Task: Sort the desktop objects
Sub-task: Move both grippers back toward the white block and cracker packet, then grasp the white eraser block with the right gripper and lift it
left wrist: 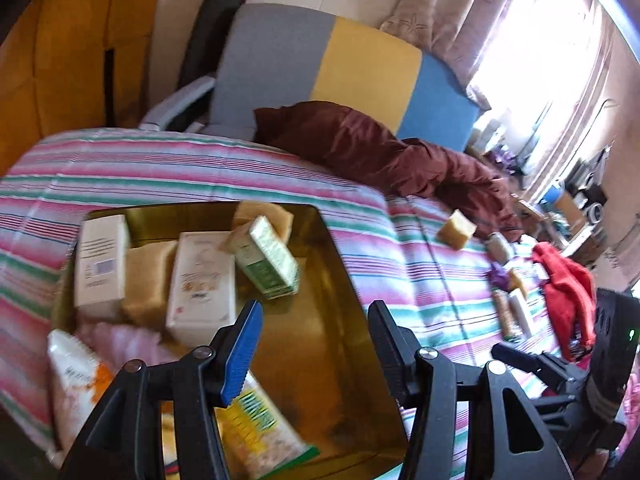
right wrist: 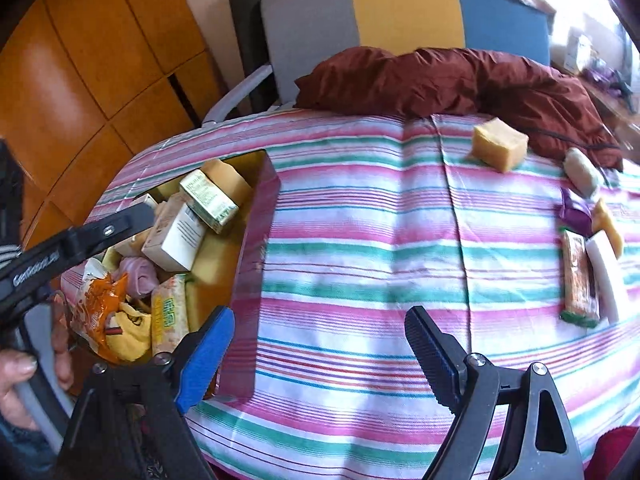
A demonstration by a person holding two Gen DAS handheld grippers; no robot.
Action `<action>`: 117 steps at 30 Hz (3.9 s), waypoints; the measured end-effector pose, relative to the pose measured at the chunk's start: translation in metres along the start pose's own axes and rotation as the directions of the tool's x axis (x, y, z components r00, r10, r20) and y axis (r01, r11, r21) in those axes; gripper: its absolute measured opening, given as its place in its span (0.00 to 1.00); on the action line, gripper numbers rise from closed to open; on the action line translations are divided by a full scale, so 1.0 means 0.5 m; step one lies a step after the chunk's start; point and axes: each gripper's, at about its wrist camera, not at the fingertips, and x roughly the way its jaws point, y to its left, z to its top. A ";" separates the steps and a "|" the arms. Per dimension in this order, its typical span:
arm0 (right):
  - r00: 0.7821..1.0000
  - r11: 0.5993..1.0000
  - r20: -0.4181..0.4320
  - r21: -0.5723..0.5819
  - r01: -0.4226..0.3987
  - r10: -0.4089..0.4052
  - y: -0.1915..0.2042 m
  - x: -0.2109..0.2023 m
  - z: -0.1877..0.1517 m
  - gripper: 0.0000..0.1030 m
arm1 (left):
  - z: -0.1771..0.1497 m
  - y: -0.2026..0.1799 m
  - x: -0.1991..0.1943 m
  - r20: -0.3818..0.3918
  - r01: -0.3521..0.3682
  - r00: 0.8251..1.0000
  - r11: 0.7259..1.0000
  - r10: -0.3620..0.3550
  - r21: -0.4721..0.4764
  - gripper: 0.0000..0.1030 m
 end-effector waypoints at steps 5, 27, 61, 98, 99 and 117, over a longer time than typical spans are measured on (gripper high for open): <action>1.000 1.000 -0.001 0.005 0.018 -0.018 -0.013 -0.001 -0.014 0.85 | -0.026 -0.003 -0.033 0.024 -0.056 0.998 0.998 0.056 0.010 0.54; 0.988 0.985 0.041 -0.079 0.152 -0.150 -0.058 -0.059 -0.038 0.85 | -0.074 -0.054 -0.045 0.008 -0.103 0.995 0.989 0.103 0.106 0.54; 0.950 0.905 -0.113 0.288 0.312 -0.292 -0.490 -0.147 0.042 0.85 | -0.114 -0.157 0.014 -0.128 0.047 0.992 0.974 -0.019 0.223 0.54; 0.980 0.950 -0.078 0.244 0.196 -0.183 -0.562 -0.061 0.100 0.61 | -0.113 -0.385 0.142 -0.294 0.189 0.953 0.895 -0.069 0.403 0.54; 0.979 0.945 -0.064 0.258 0.203 -0.193 -0.565 -0.069 0.104 0.61 | -0.111 -0.401 0.151 -0.302 0.199 0.951 0.891 -0.074 0.407 0.54; 0.967 0.900 0.130 0.409 0.149 -0.219 -0.614 -0.157 0.115 0.62 | -0.080 -0.664 0.349 -0.384 0.296 0.915 0.855 -0.125 0.425 0.54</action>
